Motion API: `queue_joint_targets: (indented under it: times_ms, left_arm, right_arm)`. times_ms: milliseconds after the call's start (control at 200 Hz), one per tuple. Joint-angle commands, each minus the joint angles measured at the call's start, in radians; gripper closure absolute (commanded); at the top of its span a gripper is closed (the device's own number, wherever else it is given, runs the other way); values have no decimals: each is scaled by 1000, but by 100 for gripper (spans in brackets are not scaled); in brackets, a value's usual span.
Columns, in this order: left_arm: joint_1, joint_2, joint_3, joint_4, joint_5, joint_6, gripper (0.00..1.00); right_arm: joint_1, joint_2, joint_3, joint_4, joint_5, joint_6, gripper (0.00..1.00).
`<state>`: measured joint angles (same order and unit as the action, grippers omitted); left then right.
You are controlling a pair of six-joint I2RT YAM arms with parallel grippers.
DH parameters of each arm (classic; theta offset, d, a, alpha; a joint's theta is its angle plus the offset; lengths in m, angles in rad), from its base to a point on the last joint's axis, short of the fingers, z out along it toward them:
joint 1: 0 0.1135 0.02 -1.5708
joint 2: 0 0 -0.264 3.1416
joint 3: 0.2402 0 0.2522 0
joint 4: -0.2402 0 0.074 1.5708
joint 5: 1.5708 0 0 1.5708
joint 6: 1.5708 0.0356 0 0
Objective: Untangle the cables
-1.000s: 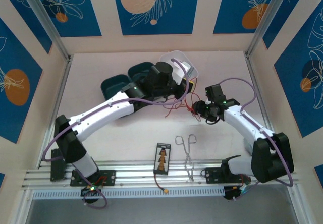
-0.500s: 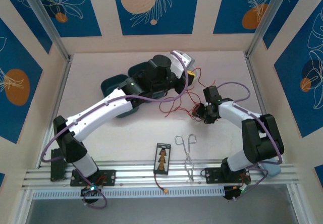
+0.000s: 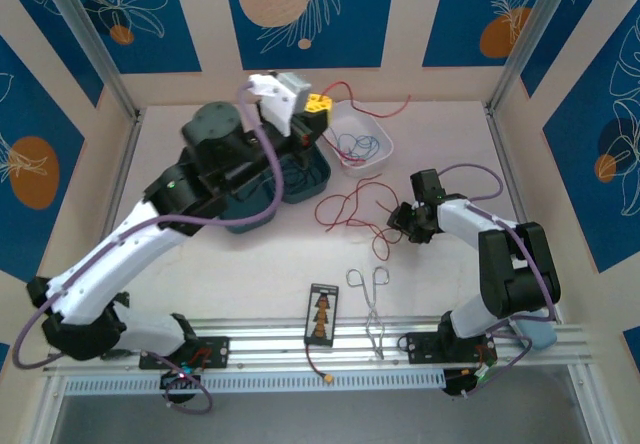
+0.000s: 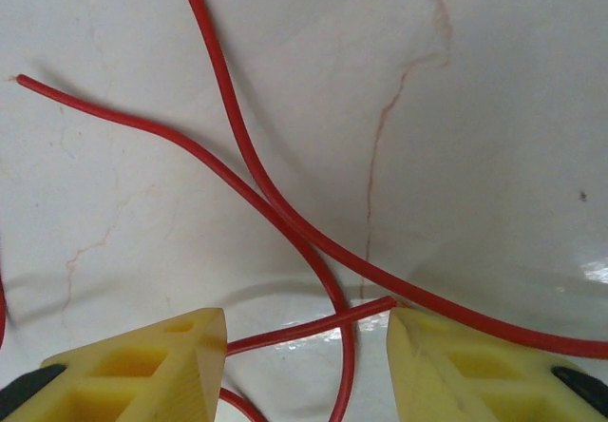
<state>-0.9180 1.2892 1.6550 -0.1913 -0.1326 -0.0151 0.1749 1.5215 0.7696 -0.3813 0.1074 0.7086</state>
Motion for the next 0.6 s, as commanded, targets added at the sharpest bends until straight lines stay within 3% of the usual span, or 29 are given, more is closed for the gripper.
queue_joint_targets:
  times_ms: [0,250,595]
  left_arm:
    - [20,-49,-75,22,-136,61,100]
    - [153,-225,-275,-3,-322,36,100]
    - [394,-376,-455,-46,-270,-86,100]
  right_arm:
    - [-6,-1,-9,-15,-8,5,52]
    - [-5,-92,38,-89,7,-16,50]
    - [8,-207,90,-170,21,-26,47]
